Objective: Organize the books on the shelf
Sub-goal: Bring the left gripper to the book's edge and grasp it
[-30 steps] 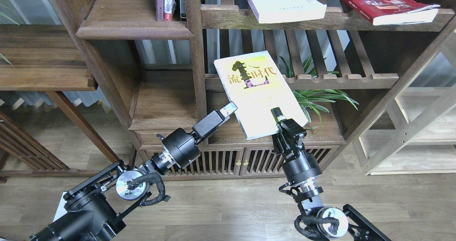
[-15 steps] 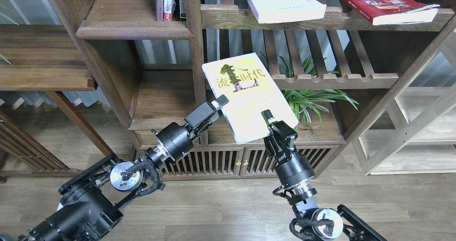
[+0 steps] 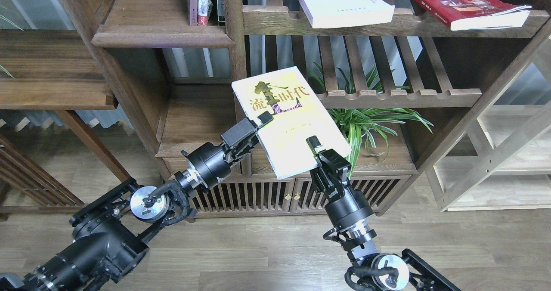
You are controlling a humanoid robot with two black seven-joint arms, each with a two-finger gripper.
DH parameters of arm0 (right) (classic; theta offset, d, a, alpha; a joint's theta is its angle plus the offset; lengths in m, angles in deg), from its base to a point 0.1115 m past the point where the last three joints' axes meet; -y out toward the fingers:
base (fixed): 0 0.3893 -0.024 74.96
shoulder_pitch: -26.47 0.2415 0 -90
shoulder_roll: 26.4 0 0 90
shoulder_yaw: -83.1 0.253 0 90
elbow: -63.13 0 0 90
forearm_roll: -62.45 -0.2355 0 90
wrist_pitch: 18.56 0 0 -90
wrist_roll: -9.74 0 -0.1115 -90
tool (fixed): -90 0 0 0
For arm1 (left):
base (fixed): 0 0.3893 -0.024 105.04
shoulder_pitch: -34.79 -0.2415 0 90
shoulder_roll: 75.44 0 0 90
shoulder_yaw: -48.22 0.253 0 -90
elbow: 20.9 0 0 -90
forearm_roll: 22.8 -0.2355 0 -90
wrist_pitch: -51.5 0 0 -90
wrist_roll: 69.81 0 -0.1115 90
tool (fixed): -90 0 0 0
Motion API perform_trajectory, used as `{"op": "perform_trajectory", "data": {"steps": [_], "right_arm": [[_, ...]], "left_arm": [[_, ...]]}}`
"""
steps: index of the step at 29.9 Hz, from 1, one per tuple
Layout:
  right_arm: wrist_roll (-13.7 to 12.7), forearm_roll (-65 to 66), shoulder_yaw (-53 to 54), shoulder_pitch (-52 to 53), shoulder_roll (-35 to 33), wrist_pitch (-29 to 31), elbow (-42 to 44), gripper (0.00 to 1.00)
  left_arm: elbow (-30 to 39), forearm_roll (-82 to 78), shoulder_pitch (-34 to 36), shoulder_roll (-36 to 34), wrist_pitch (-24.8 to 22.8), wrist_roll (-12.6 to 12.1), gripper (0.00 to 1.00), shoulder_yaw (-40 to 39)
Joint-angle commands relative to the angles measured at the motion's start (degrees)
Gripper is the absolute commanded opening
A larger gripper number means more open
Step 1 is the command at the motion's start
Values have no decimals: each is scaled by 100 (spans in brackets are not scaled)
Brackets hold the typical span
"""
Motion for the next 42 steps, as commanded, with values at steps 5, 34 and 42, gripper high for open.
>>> {"op": "perform_trajectory", "data": {"steps": [5,34,42], "right_arm": [[1,8,-70,0,0,0,17,4],[-17,8,-167,97,26,0,26,4],[-17,17,-176,106,26,0,26,4]], "left_arm": [[-100,7,65,107,0,6,95,-119],[-144,7,161,266,199,138,52,-163],[-136,-2,170,266,172,155,37,-154]]}}
